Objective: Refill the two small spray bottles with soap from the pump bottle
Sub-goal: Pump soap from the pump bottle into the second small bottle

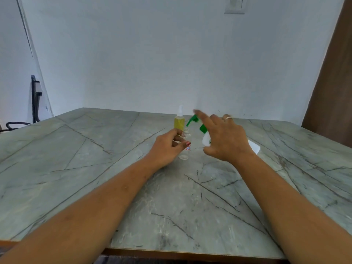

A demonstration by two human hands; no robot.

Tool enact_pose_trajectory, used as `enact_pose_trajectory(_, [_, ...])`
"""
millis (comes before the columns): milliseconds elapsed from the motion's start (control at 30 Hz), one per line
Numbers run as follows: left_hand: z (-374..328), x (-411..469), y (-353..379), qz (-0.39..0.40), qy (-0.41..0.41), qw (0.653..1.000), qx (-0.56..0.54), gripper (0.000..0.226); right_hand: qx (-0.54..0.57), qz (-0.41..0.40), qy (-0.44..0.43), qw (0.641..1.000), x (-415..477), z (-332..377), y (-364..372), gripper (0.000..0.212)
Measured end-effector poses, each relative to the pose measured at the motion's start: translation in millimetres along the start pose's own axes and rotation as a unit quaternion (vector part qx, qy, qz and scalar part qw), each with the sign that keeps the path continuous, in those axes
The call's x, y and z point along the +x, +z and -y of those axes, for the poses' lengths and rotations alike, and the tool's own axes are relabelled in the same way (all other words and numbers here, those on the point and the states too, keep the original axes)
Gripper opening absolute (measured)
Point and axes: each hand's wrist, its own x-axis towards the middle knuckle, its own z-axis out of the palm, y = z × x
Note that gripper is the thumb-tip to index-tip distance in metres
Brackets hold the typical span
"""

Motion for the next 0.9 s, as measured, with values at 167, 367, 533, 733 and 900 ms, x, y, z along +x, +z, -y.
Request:
enact_pose_trajectory(167, [5, 1, -1, -0.008, 0.018, 1.000, -0.017, 0.028, 0.351, -0.141, 0.259, 0.889, 25, -54, 9, 0.086])
enact_pose_trajectory(367, [8, 2, 1, -0.008, 0.027, 0.999, -0.021, 0.026, 0.378, -0.236, 0.468, 0.763, 49, -106, 47, 0.076])
enact_pose_trajectory(533, [13, 4, 4, -0.014, 0.026, 0.999, -0.016, 0.022, 0.282, -0.180, 0.440, 0.833, 50, -119, 87, 0.067])
enact_pose_trajectory(733, [13, 5, 5, -0.017, 0.022, 0.999, -0.021, 0.020, 0.290, -0.084, 0.405, 0.863, 73, -108, 91, 0.050])
enact_pose_trajectory(900, [11, 3, 3, -0.006, 0.022, 1.000, -0.018, 0.021, 0.261, -0.048, 0.374, 0.889, 70, -95, 81, 0.054])
